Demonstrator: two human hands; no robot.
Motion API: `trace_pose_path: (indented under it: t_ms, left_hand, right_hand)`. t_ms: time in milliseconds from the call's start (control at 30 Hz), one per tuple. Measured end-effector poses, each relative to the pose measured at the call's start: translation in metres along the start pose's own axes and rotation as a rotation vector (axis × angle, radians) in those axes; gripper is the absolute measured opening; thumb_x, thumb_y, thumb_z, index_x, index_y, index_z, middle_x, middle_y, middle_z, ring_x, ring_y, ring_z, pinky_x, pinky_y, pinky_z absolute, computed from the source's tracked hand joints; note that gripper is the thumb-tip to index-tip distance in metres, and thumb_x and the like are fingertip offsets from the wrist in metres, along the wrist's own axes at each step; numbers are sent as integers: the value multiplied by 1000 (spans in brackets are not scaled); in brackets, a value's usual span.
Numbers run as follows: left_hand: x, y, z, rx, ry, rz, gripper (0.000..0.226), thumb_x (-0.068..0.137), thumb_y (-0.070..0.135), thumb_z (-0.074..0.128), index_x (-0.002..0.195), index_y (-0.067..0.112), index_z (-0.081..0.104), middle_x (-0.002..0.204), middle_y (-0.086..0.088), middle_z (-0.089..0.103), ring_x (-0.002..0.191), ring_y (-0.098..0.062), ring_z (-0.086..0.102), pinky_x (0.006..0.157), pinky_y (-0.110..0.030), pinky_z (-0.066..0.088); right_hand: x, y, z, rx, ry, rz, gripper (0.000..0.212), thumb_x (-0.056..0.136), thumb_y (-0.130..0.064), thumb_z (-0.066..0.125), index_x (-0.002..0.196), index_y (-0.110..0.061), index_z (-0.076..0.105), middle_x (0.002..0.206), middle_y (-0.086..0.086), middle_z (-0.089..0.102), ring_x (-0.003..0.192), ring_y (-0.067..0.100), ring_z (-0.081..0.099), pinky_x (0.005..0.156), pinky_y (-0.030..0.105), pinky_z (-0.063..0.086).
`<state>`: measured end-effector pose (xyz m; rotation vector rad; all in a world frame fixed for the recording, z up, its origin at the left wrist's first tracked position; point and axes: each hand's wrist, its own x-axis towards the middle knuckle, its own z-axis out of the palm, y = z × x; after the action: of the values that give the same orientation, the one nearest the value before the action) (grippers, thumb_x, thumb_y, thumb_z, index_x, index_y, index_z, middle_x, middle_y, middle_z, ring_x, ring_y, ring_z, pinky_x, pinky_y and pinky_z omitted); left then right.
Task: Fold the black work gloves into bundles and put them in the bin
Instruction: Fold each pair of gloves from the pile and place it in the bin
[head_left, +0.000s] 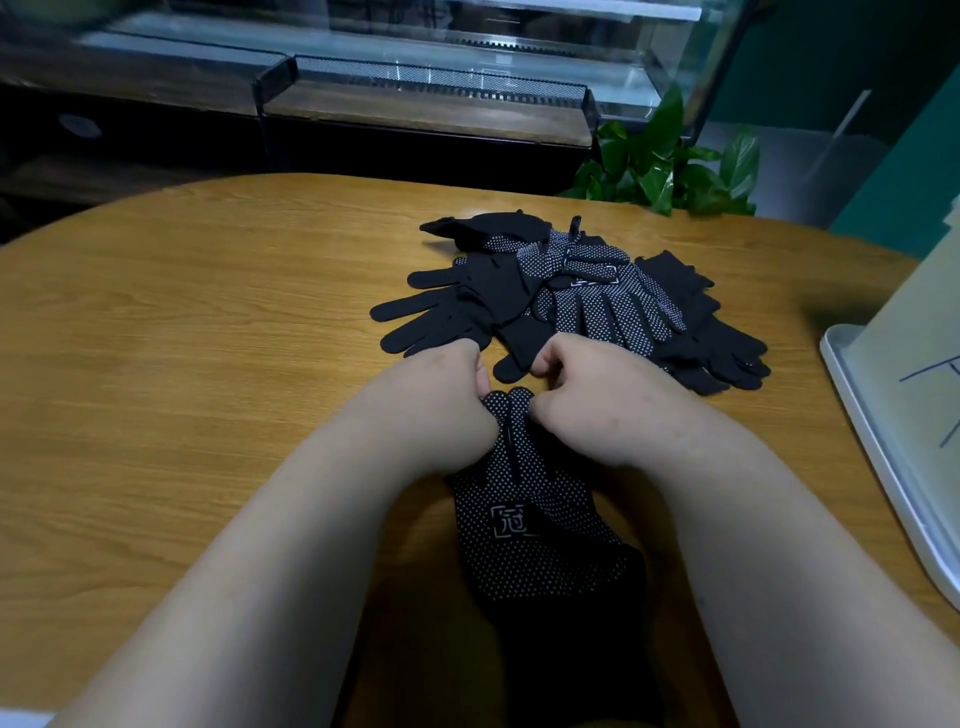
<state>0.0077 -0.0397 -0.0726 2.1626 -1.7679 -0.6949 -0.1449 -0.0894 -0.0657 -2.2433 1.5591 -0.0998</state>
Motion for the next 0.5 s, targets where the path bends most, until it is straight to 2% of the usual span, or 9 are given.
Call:
trace_pose_path:
  t_ms: [100,200,267,367,500]
  left_hand:
    - [0,-1,-2,-44,-3,6,27,83,25,71,93,32,47,91,11,58,82,-9,56,65,-30,43]
    - [0,-1,-5,-38,-2,-2,32,82,29,72,104,31,49,94,10,62,87,-11,59,72,-31,47]
    - [0,1,-6,-50,-7,-19,22,83,30,72,99,28,56,93,9,65,88,-13,61,75,-30,50]
    - [0,1,-5,-74,-3,-26,7,85,26,70,86,26,63,85,7,67,81,-12,62,70,-27,52]
    - [1,-2,-7,-111,-4,-10,12,85,22,71,79,27,63,81,9,66,72,-8,60,62,-24,47]
  right_hand:
    - [3,0,5,-40,26,-12,24,86,-48,61,105,-36,51,84,-16,50,90,15,54,71,32,40]
    - [4,-2,9,-86,38,-38,24,88,-47,62,104,-34,49,85,-15,49,90,18,52,71,33,38]
    - [5,-3,11,-101,37,-45,19,88,-45,61,98,-33,49,88,-13,52,91,19,54,71,33,37]
    - [5,-4,11,-115,35,-30,21,87,-44,62,85,-32,45,84,-13,51,89,20,54,69,32,36]
    - [2,-3,9,-105,47,-65,23,88,-44,63,85,-30,44,83,-13,51,83,16,52,63,33,33]
